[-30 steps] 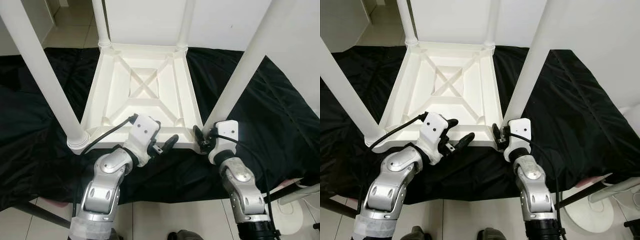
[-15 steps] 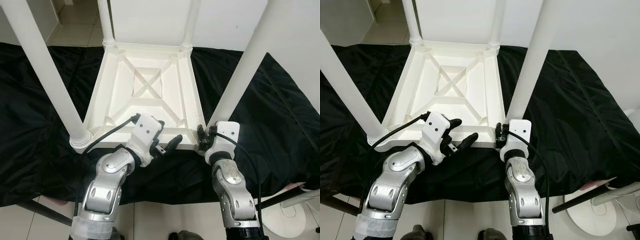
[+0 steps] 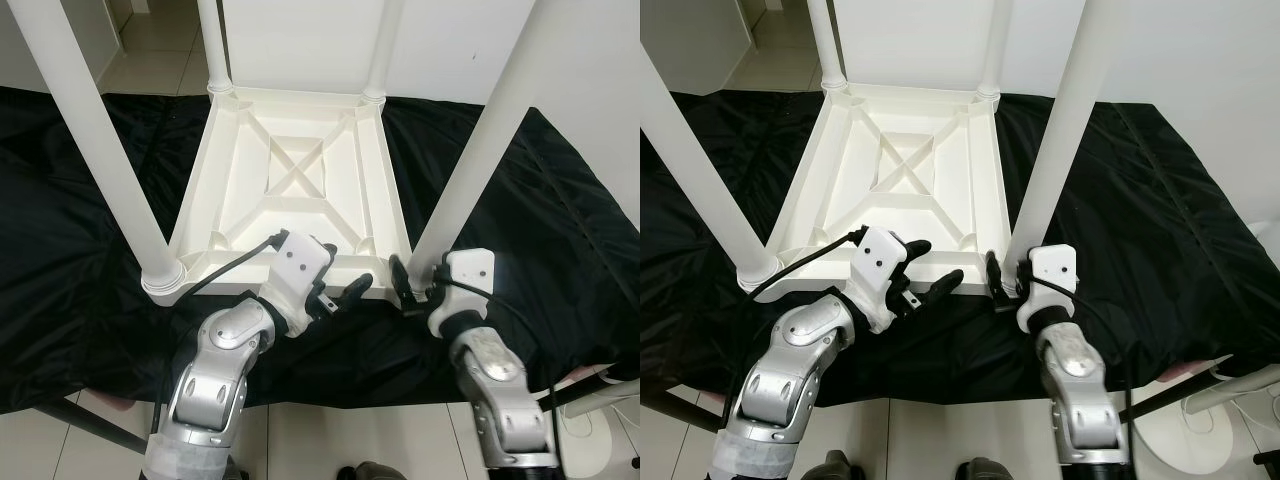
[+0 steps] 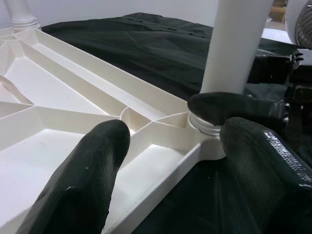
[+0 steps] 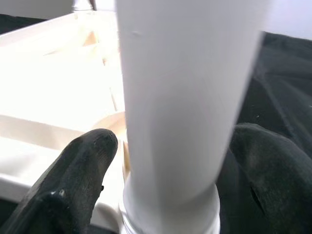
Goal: Building children table
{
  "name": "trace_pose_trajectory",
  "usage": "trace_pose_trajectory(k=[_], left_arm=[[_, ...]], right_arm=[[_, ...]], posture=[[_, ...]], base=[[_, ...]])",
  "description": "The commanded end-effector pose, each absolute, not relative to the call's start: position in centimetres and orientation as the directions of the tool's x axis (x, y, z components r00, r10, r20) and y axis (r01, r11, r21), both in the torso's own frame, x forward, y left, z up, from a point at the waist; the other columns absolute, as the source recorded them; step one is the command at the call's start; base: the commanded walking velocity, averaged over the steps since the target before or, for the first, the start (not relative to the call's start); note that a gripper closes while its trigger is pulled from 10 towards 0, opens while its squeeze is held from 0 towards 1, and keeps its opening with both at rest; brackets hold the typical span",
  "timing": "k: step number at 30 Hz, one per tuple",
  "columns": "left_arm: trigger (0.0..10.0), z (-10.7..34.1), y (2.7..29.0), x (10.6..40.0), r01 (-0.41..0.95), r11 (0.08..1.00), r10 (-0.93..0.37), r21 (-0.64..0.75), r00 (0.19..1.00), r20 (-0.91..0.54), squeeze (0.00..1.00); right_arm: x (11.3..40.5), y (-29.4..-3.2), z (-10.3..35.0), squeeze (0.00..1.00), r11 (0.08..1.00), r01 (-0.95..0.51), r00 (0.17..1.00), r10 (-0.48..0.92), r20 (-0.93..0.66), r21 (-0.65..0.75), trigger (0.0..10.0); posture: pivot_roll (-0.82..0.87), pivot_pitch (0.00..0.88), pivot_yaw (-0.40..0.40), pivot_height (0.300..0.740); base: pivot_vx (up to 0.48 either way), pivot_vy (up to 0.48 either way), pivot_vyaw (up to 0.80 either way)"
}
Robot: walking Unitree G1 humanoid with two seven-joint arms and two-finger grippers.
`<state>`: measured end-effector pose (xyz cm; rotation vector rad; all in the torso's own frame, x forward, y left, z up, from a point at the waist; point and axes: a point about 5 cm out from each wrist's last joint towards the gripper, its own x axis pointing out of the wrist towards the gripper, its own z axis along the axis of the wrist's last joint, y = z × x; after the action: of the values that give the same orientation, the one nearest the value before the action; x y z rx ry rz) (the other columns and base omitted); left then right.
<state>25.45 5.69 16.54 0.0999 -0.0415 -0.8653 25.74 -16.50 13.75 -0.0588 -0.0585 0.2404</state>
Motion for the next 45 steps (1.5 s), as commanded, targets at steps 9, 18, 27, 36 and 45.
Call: trace_pose_trajectory(k=[9,18,27,36,45], left_arm=[[10.0,16.3,5.9,25.6,0.726,0.679,-0.730,0.107,0.684,-0.007,0.00],[10.0,16.4,5.8,25.8,0.730,0.673,-0.735,0.118,0.678,-0.003,0.00],[10.0,16.5,5.8,25.8,0.729,0.675,-0.734,0.115,0.679,0.000,0.00],[10.0,16.6,5.7,25.8,0.728,0.676,-0.733,0.109,0.680,0.004,0.00],[10.0,16.5,5.9,25.8,0.727,0.678,-0.731,0.109,0.683,-0.001,0.00]], right_arm=[[26.8,-17.7,13.9,0.00,0.887,-0.453,0.888,0.458,0.043,-0.085,10.0],[28.9,-18.0,13.1,0.00,0.783,-0.585,0.806,0.589,-0.048,-0.212,10.0],[29.4,-18.6,12.7,0.00,0.750,-0.626,0.777,0.623,-0.090,-0.215,0.0],[29.0,-18.7,12.3,0.00,0.766,-0.618,0.784,0.617,-0.069,-0.178,4.2],[28.7,-17.8,12.5,0.00,0.868,-0.485,0.874,0.485,-0.026,-0.112,10.0]], posture=[[-0.04,0.000,-0.024,0.740],[-0.04,0.000,-0.011,0.740],[-0.03,0.000,-0.014,0.740],[-0.04,0.013,-0.014,0.740],[-0.05,0.024,-0.017,0.740]], base=[[0.000,0.000,0.00],[0.000,0.000,0.00],[0.000,0.000,0.00],[0.000,0.000,0.00],[0.000,0.000,0.00]])
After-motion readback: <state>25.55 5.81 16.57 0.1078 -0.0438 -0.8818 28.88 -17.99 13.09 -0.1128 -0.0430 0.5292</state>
